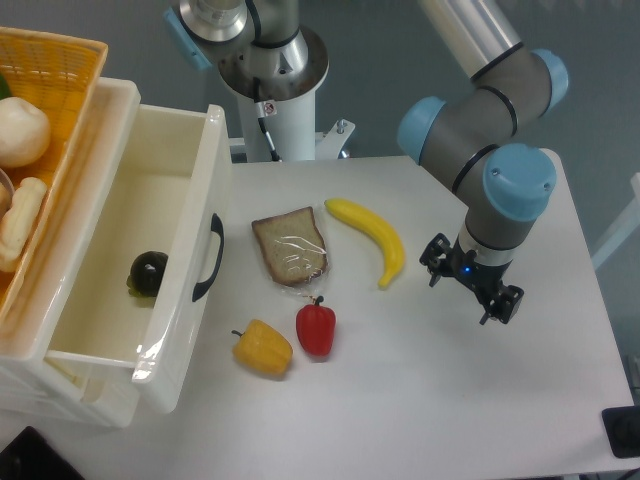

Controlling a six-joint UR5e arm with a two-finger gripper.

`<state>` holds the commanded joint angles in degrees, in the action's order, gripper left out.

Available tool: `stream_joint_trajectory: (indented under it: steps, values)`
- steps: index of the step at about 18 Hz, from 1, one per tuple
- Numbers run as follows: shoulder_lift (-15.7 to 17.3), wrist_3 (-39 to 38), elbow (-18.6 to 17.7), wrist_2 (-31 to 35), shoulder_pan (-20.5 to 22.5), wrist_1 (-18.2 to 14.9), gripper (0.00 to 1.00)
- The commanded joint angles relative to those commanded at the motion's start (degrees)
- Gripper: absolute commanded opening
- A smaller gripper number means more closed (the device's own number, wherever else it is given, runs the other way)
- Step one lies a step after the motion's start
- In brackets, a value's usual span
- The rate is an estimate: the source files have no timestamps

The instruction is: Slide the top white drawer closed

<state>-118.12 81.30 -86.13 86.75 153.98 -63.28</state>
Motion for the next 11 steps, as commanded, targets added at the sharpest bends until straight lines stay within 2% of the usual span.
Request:
stream_joint_trajectory:
  steps: [11]
  values:
    - [0.6,-0.4,-0.7,-0.1,-0.2,0.0,1.00]
